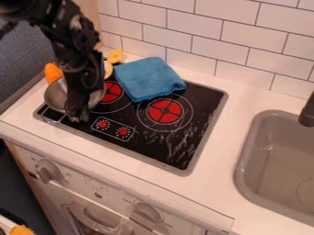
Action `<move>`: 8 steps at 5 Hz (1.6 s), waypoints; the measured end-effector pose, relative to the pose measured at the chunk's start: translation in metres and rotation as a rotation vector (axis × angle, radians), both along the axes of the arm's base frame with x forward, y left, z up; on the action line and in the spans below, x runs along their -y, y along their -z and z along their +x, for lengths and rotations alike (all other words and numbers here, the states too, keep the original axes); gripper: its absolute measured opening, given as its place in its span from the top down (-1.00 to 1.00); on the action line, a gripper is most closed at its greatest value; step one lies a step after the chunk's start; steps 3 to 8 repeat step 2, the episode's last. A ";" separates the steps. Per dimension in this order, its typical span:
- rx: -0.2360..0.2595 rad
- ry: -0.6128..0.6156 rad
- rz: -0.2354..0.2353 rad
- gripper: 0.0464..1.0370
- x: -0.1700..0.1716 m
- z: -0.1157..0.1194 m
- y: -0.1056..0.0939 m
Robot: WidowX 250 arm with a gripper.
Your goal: Move the silver pan to the left bottom of the burner
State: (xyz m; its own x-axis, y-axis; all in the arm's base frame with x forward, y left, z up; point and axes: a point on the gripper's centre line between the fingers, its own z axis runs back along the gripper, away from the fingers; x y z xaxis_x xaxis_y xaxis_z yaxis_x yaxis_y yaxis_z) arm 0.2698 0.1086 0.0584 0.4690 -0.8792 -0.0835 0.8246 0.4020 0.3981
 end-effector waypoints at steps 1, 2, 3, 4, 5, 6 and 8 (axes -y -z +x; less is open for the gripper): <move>0.025 0.035 0.021 -0.93 0.015 -0.002 -0.026; 0.013 0.017 0.057 -0.93 0.024 -0.008 -0.038; 0.013 0.017 0.057 -0.93 0.024 -0.008 -0.038; 0.013 0.017 0.057 -0.93 0.024 -0.008 -0.038; 0.013 0.017 0.057 -0.93 0.024 -0.008 -0.038; 0.013 0.017 0.057 -0.93 0.024 -0.008 -0.038; 0.013 0.017 0.057 -0.93 0.024 -0.008 -0.038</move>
